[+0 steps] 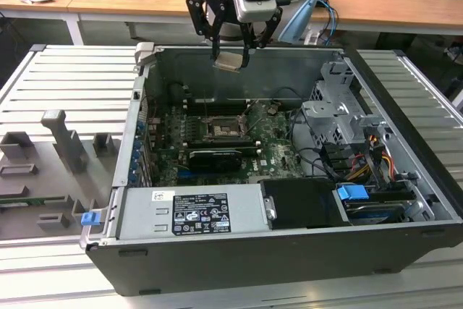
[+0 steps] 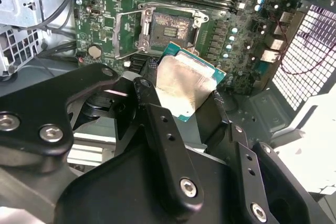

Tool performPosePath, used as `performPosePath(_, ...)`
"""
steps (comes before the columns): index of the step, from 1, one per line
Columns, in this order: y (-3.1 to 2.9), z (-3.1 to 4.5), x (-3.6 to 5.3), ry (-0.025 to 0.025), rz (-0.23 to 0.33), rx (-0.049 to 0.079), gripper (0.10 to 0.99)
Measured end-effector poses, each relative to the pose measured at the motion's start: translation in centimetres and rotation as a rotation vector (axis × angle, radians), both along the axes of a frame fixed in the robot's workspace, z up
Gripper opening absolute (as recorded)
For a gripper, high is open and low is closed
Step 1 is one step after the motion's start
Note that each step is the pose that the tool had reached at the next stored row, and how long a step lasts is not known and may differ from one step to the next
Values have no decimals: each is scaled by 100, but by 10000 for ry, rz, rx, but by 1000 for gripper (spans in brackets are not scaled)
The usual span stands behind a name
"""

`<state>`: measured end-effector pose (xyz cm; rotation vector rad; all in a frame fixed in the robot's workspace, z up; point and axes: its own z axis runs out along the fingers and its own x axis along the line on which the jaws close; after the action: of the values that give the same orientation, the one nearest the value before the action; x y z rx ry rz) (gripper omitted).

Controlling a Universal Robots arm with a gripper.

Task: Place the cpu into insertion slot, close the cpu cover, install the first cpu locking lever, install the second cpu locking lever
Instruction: 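Place the cpu into insertion slot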

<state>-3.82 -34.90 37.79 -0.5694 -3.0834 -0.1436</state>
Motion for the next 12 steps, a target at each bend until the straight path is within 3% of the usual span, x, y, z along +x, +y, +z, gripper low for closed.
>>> performPosePath(12, 0, 0, 0, 0, -572, 1, 537)
